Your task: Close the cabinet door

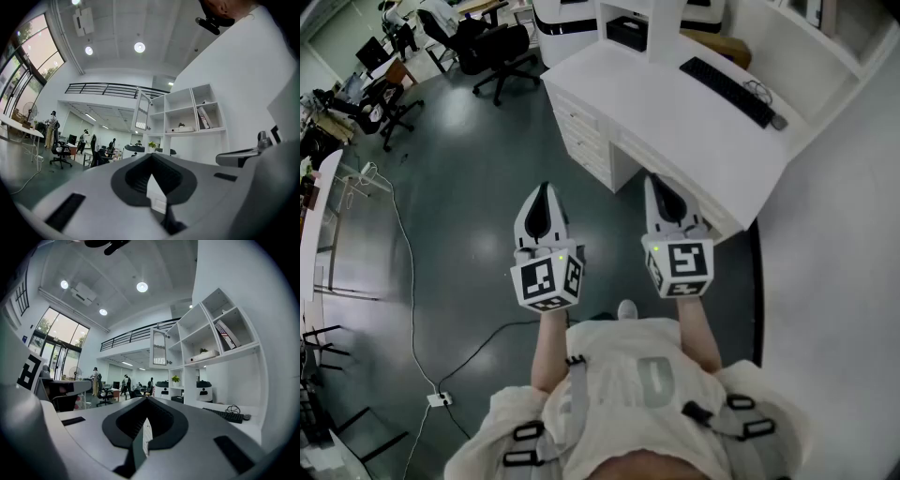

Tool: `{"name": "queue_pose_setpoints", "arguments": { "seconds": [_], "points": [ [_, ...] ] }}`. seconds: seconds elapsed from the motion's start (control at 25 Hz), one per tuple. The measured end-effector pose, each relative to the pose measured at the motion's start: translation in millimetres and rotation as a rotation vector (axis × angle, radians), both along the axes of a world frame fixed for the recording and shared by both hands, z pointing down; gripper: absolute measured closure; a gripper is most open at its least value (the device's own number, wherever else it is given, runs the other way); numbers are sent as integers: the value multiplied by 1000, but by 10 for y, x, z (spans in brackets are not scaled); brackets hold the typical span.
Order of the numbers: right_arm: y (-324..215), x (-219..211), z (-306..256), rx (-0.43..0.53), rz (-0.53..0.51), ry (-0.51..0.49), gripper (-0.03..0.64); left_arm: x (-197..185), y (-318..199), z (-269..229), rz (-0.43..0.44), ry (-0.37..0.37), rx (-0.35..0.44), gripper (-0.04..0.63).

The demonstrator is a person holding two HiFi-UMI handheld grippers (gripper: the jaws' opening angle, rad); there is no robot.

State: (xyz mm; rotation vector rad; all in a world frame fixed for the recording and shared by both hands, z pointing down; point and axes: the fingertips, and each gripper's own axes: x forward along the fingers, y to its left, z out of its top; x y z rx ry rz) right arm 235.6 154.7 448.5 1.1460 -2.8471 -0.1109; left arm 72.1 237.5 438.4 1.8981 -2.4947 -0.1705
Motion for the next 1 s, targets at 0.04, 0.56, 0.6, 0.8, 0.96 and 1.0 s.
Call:
{"name": "queue_pose_setpoints", "arguments": {
  "seconds": [0.04, 0.56, 0.6, 0.8, 0.96, 1.0],
  "points": [
    [-13, -3, -16, 2, -4, -10, 614, -2, -15, -1, -3, 1, -1, 591],
    [-76, 1, -13, -67, -29, -86, 614, -1, -24, 56, -19, 20, -14, 591],
    [-76, -9, -11, -80, -35, -97, 614, -14, -17, 65, -23, 23, -16, 591],
    [-131, -86, 55, -104, -51, -87, 614, -96, -73, 107, -32, 35, -17, 591],
    [-271, -210, 25, -87, -75, -87, 614, -231, -259, 106, -29, 50, 10, 591],
    [-328, -257, -1, -81, -77, -92, 614, -285, -335, 105, -27, 58, 19, 591]
  ]
}}
